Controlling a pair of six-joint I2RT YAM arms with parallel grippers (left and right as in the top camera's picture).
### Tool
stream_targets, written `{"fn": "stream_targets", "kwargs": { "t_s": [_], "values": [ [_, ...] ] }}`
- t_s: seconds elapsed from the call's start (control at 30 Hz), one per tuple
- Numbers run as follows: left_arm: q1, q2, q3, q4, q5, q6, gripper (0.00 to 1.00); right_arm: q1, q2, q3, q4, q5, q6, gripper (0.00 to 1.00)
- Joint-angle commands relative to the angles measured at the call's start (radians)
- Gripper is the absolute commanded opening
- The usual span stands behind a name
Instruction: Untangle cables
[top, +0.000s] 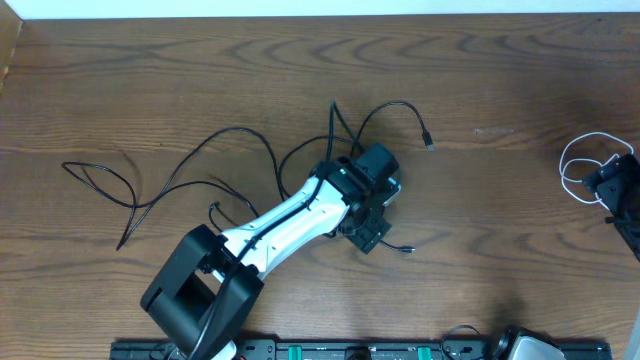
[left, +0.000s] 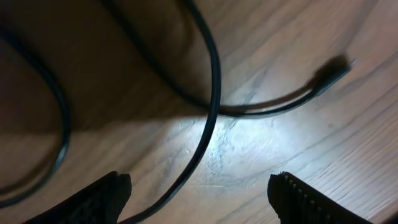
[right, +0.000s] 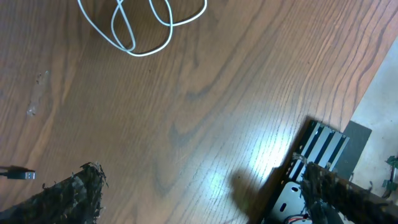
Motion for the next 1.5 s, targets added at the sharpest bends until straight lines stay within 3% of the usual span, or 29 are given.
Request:
{"fn": "stream_targets", "kwargs": {
  "t_s": [0.0, 0.37, 0.47, 0.77, 1.1, 1.47],
  "values": [
    [-0.001, 0.006, -0.014, -0.002, -0.006, -0.001, 0.76, -0.005, 0.0, -0.001, -0.002, 0.009, 0.015, 0.99],
    [-0.001, 0.007, -0.08, 0.057, -0.006, -0.002, 0.71, -0.005, 0.0, -0.001, -0.002, 0.009, 0.015, 0.99],
    [-0.001, 0.007, -0.079, 0.053, -0.007, -0.001, 0.63, -0.005, 0.0, -0.001, -0.002, 0.009, 0.015, 0.99],
    [0.009, 0.005, -0.063, 0.067, -0.037, -0.002, 0.09, -0.005, 0.0, -0.001, -0.002, 0.009, 0.015, 0.99],
    [0.121, -0.13, -0.01, 0.015, -0.036, -0.093, 0.07, -0.005, 0.0, -0.001, -0.002, 0.009, 0.015, 0.99],
    [0.344, -0.568, -0.01, 0.022, -0.034, -0.145, 0.07, -0.005, 0.0, -0.001, -0.002, 0.009, 0.015, 0.99]
  ]
}}
